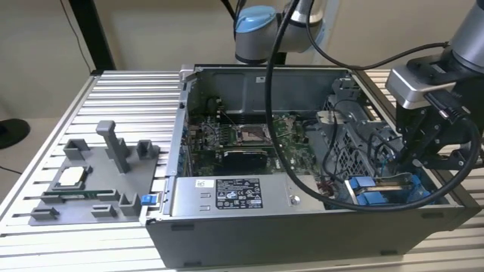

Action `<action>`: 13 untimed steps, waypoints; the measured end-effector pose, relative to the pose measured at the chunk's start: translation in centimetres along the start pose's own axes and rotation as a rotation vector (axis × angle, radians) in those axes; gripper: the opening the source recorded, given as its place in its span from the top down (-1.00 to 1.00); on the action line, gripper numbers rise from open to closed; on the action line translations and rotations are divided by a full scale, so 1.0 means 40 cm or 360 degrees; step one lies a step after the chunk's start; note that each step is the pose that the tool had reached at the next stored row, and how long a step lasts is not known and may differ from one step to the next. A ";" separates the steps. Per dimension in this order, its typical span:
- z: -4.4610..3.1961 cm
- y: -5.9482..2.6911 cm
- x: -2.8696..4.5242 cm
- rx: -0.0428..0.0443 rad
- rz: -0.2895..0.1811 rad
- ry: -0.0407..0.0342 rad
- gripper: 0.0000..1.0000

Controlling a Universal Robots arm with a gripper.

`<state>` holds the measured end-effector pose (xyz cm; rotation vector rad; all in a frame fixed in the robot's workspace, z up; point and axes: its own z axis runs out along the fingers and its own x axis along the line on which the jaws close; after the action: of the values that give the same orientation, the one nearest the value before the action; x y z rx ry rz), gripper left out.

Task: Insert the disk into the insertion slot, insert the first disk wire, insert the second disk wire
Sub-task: 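Insert the first disk wire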

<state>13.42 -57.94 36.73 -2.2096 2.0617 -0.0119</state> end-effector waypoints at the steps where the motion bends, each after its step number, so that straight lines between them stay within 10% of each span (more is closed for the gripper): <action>1: 0.001 -0.004 0.000 -0.0013 0.0001 -0.0001 1.00; 5: 0.005 -0.018 0.002 -0.0088 0.0007 -0.0005 1.00; 13: 0.028 -0.054 0.005 -0.0134 0.0016 -0.0008 1.00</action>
<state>15.69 -57.90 35.79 -2.2446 2.1082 0.0827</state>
